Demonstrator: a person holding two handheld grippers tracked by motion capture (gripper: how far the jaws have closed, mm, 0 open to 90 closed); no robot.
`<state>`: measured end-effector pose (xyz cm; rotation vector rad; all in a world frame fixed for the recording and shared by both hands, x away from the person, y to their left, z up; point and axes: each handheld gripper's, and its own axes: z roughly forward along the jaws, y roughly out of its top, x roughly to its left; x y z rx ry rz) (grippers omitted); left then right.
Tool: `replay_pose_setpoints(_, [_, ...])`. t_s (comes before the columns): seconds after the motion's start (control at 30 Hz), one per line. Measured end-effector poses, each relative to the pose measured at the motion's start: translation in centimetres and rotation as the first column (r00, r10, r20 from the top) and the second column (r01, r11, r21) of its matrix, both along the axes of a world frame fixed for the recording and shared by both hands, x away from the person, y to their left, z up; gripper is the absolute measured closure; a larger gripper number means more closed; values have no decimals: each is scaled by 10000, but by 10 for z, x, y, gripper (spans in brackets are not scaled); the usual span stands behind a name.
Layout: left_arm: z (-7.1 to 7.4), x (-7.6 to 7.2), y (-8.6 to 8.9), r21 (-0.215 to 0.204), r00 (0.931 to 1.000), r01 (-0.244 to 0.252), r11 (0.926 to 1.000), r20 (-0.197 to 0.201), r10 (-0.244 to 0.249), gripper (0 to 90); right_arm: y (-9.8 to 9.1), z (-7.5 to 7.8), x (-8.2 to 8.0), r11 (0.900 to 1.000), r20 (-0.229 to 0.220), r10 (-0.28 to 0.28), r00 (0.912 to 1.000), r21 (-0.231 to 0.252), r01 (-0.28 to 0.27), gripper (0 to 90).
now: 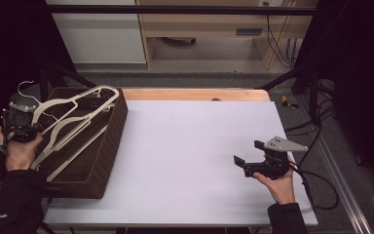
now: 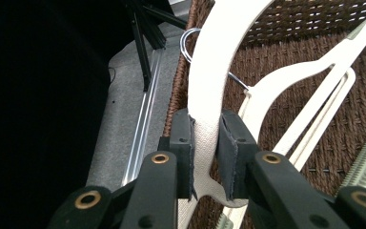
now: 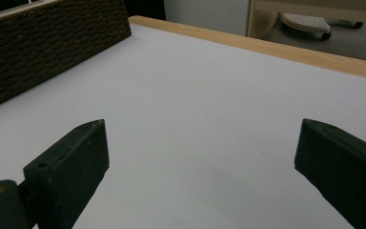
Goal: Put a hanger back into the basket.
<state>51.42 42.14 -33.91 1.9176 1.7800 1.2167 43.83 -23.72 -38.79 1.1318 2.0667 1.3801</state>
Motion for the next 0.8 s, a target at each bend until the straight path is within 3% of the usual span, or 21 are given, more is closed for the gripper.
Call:
replay_pose_setpoints(0.17, [-5, 6, 2, 266, 9990, -399, 9989, -204, 405, 771, 1, -1, 1, 10000, -24, 44, 10000, -74, -44, 46])
replay_pose_setpoints(0.37, [-17, 10, -9, 341, 9974, 230, 9992, -686, -207, 765, 0, -1, 1, 10000, 7, 65, 10000, -69, -64, 46])
replay_pose_setpoints(0.47, [-19, 10, -13, 370, 9957, 289, 9989, -891, -255, 766, 1, -1, 0, 9999, -17, 67, 10000, -77, -67, 46])
replay_pose_setpoints(0.57, [-18, 10, -13, 157, 9960, 260, 9995, -856, -246, 766, 0, -1, 0, 9999, 7, 60, 10000, -86, -60, 46])
replay_pose_setpoints(0.7, [-10, 11, -9, -622, 9943, 179, 9979, -1038, -243, 761, 0, 0, 0, 10000, 20, 32, 10000, -36, -32, 46])
replay_pose_setpoints(0.73, [-10, 11, -9, -622, 9943, 179, 9979, -1038, -243, 761, -1, 0, 0, 10000, 25, 38, 10000, -38, -38, 46])
replay_pose_setpoints(0.8, [-7, 14, -9, -1282, 9907, 206, 9915, -1308, -375, 779, -1, 0, 0, 10000, 18, 42, 10000, -53, -42, 46])
